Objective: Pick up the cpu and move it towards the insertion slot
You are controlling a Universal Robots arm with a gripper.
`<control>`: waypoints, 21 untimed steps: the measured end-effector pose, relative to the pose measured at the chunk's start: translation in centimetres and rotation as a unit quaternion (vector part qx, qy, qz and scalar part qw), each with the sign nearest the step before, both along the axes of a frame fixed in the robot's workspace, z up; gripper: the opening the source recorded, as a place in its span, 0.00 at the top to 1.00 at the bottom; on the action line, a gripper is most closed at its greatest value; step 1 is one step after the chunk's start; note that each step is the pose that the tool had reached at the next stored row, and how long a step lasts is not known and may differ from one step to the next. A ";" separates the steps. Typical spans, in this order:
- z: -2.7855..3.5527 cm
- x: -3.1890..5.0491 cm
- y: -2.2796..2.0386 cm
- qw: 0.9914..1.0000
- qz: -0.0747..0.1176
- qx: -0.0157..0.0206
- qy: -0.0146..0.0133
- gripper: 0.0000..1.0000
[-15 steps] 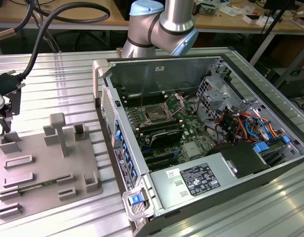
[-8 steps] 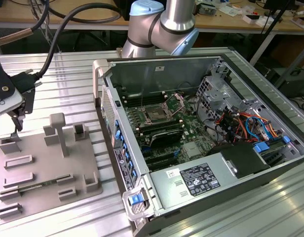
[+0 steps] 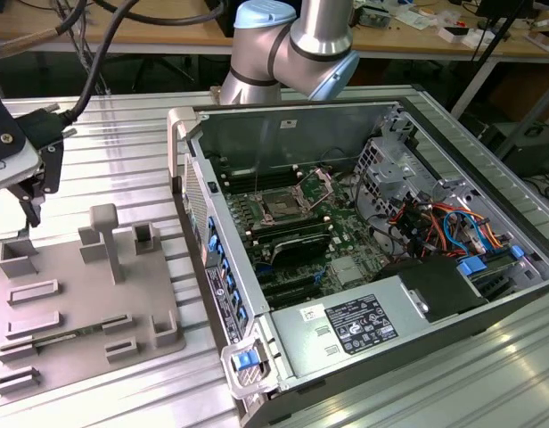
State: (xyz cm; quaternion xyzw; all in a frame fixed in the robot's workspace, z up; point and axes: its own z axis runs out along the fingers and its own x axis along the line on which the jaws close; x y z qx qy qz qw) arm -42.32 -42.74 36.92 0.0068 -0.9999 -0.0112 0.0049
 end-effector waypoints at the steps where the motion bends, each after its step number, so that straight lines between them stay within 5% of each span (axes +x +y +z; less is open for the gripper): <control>1: 0.03 0.01 0.00 1.000 0.000 0.000 0.000 0.45; 10: 0.04 0.50 0.00 1.000 0.000 0.000 0.000 0.45; 21: 0.01 3.56 0.00 1.000 0.000 0.000 0.000 0.45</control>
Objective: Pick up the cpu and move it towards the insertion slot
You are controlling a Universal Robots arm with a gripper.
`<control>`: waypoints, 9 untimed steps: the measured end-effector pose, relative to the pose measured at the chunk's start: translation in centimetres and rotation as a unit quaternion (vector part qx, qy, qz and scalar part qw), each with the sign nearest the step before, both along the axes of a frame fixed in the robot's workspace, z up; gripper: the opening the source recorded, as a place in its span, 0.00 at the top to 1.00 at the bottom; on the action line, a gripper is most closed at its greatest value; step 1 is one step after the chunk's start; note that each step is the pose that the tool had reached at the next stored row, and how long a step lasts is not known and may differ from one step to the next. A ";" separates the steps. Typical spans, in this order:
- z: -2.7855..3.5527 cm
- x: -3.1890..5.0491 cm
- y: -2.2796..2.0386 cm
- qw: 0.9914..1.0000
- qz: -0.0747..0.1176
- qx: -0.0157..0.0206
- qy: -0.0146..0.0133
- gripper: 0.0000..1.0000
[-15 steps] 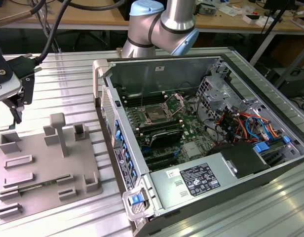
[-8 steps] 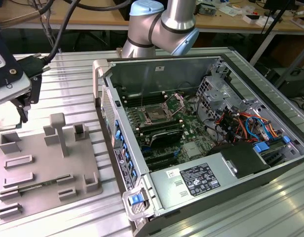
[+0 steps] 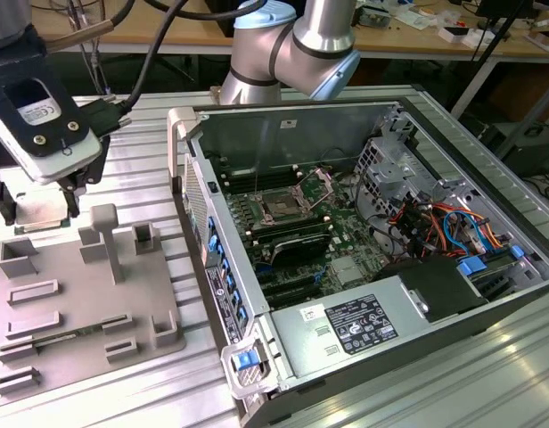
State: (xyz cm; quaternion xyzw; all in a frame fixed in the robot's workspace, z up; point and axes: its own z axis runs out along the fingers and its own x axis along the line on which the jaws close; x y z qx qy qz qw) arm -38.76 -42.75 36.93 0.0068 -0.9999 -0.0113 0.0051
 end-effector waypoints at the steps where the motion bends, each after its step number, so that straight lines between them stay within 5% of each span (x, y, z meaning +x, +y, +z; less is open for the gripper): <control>1: -0.01 0.31 0.00 1.000 0.000 0.000 0.000 0.45; 9: 0.38 0.54 0.00 1.000 0.000 0.000 0.000 0.45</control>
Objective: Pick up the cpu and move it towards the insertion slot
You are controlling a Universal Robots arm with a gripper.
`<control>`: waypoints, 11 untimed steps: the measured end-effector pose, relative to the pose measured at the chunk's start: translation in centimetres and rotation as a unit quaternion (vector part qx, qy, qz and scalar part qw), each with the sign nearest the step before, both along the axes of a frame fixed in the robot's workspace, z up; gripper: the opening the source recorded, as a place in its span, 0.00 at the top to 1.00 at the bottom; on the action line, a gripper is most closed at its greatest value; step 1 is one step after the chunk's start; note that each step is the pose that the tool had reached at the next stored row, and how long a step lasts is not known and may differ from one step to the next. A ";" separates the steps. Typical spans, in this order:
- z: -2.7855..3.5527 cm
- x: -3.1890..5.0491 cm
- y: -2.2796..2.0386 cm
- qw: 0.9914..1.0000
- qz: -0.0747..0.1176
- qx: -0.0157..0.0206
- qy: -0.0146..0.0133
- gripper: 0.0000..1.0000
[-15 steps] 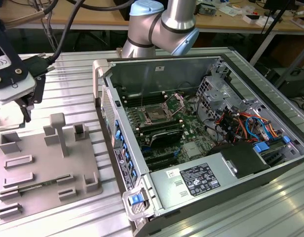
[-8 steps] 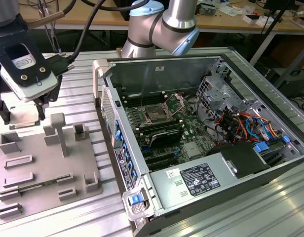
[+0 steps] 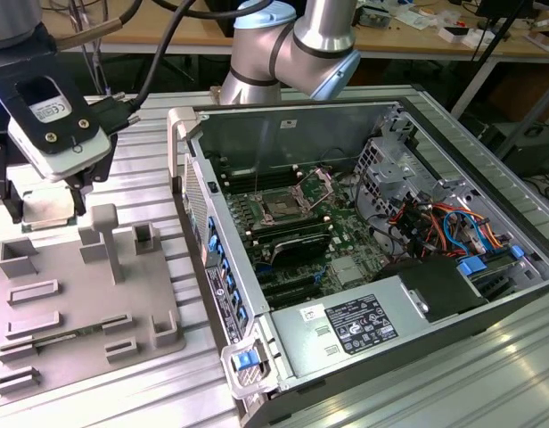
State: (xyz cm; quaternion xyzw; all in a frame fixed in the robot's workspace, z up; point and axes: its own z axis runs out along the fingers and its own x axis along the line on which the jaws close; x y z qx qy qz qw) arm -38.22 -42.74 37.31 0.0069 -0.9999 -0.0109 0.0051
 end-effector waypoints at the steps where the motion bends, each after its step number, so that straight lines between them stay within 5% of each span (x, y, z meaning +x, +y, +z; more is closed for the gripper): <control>1: 0.17 0.00 0.00 1.000 0.000 0.000 0.000 0.45; 11: 0.44 1.13 0.01 1.000 0.000 0.000 0.000 0.45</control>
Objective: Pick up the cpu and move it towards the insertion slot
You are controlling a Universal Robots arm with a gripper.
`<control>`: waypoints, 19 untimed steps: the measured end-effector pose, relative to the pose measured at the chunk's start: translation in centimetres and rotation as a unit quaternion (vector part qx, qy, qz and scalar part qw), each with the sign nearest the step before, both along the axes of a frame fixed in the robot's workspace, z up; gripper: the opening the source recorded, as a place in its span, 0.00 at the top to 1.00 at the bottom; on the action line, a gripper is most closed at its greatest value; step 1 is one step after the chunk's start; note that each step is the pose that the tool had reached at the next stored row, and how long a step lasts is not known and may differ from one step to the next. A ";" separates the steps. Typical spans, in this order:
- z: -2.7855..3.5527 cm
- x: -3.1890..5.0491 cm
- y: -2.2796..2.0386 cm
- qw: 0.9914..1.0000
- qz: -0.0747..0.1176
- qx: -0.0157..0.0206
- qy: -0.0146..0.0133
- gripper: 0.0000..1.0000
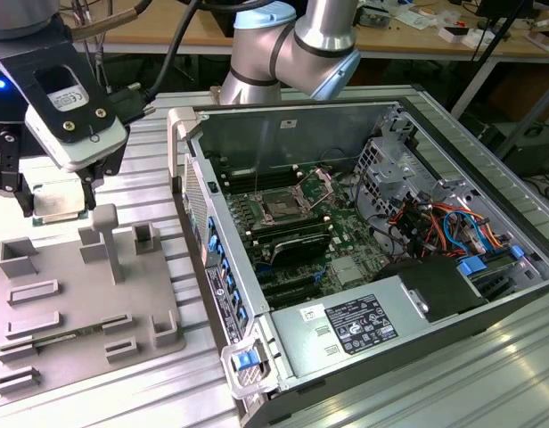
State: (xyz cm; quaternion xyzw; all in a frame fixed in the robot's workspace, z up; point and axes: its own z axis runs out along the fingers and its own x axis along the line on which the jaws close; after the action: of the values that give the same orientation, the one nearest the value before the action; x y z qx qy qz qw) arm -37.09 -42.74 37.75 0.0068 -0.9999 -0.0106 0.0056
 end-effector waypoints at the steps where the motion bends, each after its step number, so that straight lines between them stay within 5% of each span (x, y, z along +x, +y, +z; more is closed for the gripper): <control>1: 0.00 0.26 0.00 1.000 0.000 0.000 0.000 0.45; 9: -0.02 2.65 0.00 1.000 0.000 0.000 0.000 0.45; 19: 0.05 3.84 0.01 1.000 0.000 0.000 0.001 0.45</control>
State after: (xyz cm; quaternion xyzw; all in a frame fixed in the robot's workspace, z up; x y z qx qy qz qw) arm -33.25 -42.73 37.80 0.0068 -0.9999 -0.0106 0.0061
